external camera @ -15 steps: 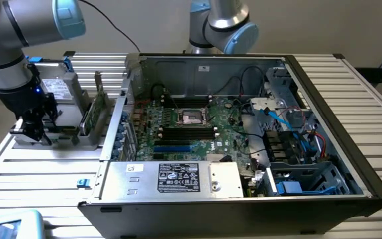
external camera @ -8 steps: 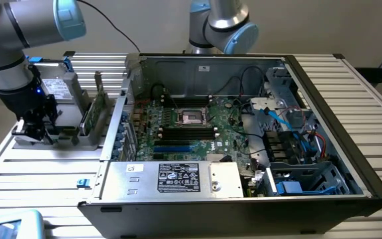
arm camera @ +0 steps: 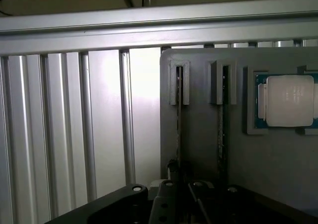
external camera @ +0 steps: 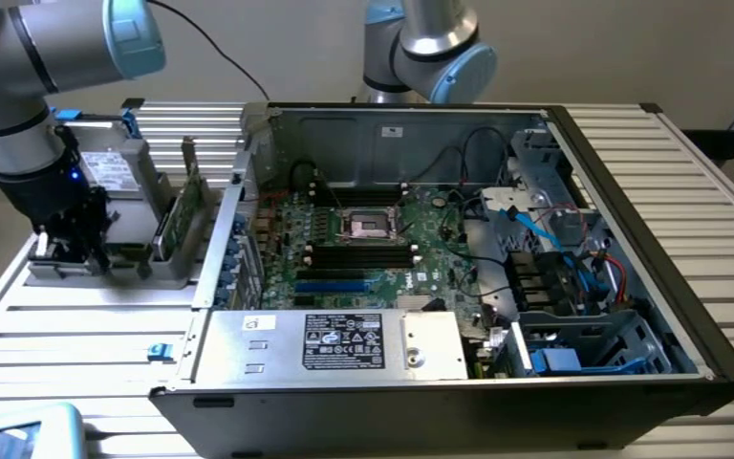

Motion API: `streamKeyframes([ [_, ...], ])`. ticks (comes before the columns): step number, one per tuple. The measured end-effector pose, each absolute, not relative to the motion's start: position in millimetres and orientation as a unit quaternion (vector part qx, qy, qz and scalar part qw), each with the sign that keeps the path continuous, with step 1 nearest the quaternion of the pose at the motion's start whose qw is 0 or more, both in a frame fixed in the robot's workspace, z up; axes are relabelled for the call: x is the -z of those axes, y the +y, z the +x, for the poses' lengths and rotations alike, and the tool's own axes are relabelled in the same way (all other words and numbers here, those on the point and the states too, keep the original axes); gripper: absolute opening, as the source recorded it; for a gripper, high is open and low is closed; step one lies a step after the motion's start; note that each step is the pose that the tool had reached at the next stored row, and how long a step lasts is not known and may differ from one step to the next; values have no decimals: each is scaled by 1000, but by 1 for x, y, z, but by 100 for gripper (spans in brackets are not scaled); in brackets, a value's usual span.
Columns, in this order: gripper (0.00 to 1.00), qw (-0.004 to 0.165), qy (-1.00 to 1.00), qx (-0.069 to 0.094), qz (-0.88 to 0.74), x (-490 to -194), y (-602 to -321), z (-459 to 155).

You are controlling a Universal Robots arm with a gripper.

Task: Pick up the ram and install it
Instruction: 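Pick up the ram and move it above insertion slot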

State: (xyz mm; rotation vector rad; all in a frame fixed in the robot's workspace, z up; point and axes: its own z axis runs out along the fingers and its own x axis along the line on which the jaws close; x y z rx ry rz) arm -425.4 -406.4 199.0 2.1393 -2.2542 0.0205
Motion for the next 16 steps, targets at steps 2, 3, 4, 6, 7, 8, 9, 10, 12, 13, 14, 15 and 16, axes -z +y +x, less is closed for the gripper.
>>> streamKeyframes([
  [2, 13, 17, -725, -7, 688, -199, -406, -425],
  [3, 13, 17, -725, -7, 688, -199, -406, -425],
  [4, 13, 17, -725, -7, 688, -200, -406, -425],
  [6, 13, 17, -725, -7, 688, -205, -406, -425],
  [7, 13, 17, -725, -7, 688, -209, -406, -425],
  [8, 13, 17, -725, -7, 688, -214, -406, -425],
  [9, 13, 17, -725, -7, 688, -218, -406, -425],
  [10, 13, 17, -725, -7, 688, -223, -406, -425],
  [12, 13, 17, -725, -7, 688, -232, -406, -426],
  [13, 13, 17, -725, -7, 688, -236, -406, -426],
  [14, 13, 17, -725, -7, 688, -241, -406, -426],
  [15, 13, 17, -725, -7, 688, -245, -406, -426],
  [16, 13, 17, -725, -7, 688, -250, -406, -426],
])
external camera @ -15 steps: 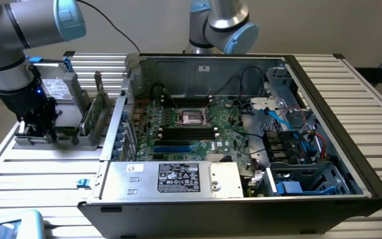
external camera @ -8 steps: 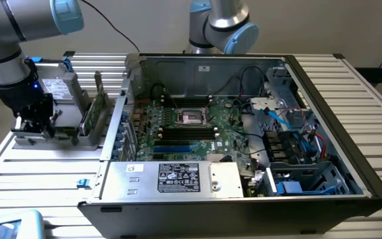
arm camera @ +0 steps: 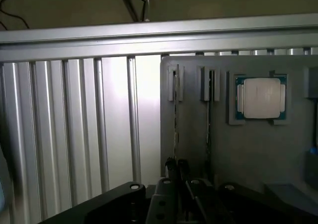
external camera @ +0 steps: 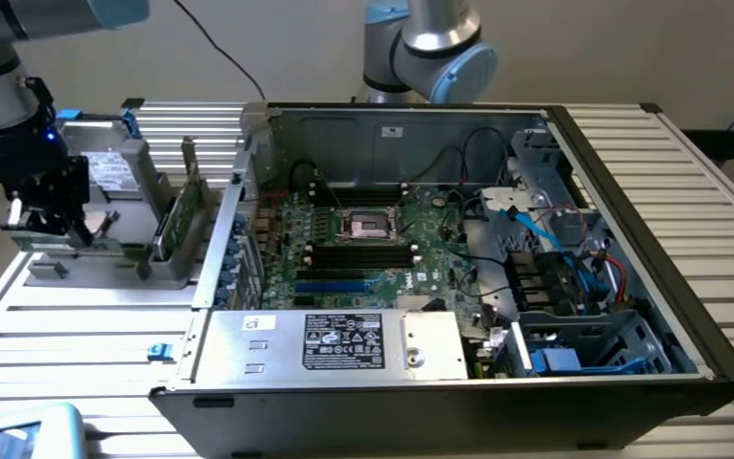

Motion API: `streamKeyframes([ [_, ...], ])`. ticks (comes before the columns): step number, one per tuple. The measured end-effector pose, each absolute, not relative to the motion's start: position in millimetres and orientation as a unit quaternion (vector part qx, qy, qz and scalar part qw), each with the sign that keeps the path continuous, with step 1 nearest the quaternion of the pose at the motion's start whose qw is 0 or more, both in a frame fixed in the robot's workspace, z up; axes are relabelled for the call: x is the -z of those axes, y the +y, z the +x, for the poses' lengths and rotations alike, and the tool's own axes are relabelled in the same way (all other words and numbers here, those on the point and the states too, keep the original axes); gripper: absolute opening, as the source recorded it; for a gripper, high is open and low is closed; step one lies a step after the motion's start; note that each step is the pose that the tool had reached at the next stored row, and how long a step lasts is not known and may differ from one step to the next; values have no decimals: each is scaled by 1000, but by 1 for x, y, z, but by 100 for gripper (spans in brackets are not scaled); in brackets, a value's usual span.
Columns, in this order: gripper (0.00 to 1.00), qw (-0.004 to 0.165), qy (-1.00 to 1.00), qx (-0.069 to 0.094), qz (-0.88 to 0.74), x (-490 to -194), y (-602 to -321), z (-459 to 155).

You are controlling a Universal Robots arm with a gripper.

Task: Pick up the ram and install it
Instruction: 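Pick up the ram and move it above insertion slot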

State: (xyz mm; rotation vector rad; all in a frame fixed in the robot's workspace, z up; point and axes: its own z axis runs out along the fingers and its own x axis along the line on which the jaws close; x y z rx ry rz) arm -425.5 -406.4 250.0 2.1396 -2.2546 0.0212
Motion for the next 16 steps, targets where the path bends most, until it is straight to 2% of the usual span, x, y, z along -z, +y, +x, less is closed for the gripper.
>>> streamKeyframes([
  [16, 13, 17, -725, -7, 688, -323, -406, -421],
])
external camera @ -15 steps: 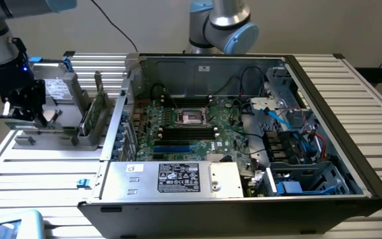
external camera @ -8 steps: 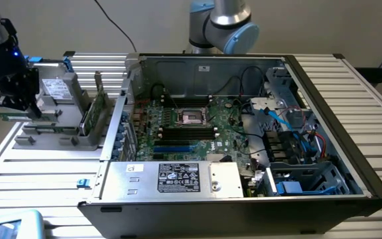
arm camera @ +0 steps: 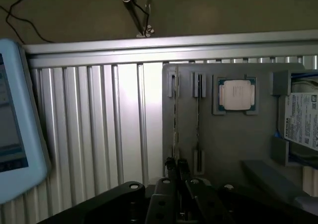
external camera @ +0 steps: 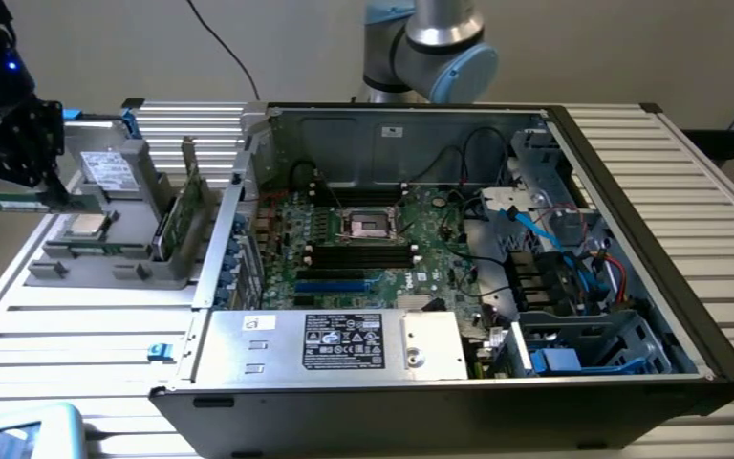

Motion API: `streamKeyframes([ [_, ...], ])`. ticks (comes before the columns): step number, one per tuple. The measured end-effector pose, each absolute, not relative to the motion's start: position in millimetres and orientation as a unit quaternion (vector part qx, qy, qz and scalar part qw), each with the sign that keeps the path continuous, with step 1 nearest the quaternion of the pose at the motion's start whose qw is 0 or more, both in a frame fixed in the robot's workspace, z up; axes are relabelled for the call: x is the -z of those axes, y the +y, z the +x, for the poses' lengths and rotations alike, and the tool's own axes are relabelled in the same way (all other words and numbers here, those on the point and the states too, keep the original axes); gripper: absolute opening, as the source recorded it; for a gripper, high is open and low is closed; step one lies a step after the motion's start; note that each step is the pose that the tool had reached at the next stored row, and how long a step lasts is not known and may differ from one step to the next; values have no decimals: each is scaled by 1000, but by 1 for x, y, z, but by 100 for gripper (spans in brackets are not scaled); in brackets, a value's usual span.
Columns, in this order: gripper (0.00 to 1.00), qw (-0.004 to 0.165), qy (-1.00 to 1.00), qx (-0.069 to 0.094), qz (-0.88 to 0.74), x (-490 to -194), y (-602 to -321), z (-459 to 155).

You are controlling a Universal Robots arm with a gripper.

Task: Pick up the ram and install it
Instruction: 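Pick up the ram and move it above insertion slot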

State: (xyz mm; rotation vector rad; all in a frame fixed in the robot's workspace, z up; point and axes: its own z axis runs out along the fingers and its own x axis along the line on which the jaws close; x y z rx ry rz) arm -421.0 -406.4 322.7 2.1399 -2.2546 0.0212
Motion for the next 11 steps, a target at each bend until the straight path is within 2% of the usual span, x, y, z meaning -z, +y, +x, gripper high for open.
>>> streamKeyframes([
  [11, 13, 16, -725, -7, 688, -361, -408, -389],
])
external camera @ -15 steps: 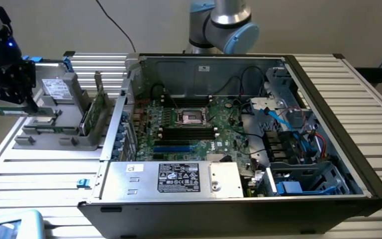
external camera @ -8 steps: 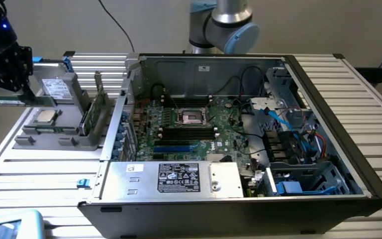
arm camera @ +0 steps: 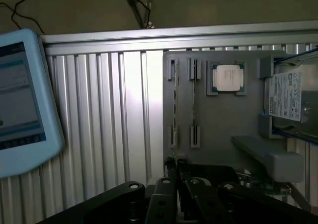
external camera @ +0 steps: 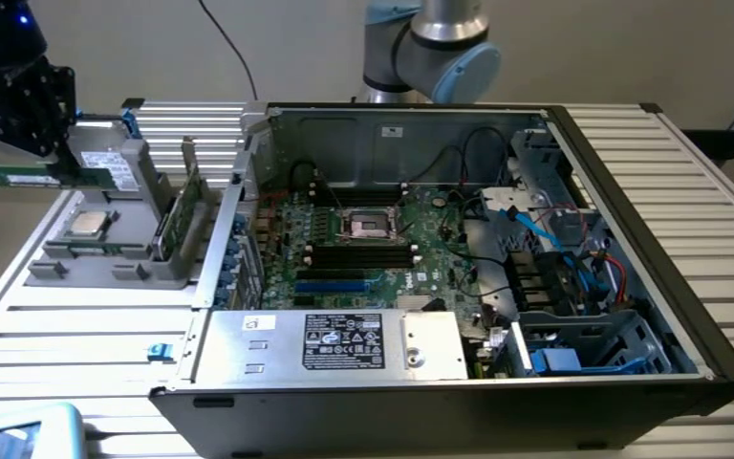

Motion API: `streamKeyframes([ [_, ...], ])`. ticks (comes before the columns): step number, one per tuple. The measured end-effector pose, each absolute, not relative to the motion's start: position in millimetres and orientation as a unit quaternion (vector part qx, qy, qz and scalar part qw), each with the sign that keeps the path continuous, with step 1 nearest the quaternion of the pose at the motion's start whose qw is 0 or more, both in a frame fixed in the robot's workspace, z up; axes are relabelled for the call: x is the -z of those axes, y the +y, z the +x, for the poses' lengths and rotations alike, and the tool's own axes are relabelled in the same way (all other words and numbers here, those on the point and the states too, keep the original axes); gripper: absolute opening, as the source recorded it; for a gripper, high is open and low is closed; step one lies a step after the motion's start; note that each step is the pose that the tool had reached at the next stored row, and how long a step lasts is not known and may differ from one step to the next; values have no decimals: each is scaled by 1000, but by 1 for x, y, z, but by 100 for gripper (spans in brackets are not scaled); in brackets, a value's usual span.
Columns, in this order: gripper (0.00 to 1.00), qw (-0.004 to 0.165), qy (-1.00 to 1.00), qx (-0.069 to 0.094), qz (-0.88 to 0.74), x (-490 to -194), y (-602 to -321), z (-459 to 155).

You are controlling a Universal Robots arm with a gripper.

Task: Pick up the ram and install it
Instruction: 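Pick up the ram and move it above insertion slot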

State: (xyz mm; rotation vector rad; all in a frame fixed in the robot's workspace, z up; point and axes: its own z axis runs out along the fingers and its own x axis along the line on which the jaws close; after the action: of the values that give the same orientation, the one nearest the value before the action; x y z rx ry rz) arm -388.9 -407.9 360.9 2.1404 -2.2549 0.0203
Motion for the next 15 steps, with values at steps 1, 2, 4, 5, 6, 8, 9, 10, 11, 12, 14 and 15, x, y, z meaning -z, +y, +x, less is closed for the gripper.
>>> streamKeyframes([
  [1, 13, 16, -725, -7, 688, -363, -408, -385],
  [2, 13, 16, -725, -6, 688, -365, -408, -381],
  [4, 13, 16, -725, -6, 688, -371, -409, -373],
  [5, 13, 16, -725, -6, 688, -374, -409, -370],
  [6, 13, 16, -725, -6, 688, -377, -409, -366],
  [8, 13, 16, -725, -6, 688, -383, -409, -359],
  [9, 13, 16, -725, -6, 688, -386, -410, -356],
  [10, 13, 15, -725, -6, 688, -389, -410, -352],
  [11, 13, 15, -725, -6, 688, -392, -410, -349],
  [12, 13, 15, -725, -6, 688, -395, -410, -345],
  [14, 13, 15, -725, -6, 688, -401, -411, -338],
  [15, 13, 15, -725, -6, 688, -404, -411, -334],
])
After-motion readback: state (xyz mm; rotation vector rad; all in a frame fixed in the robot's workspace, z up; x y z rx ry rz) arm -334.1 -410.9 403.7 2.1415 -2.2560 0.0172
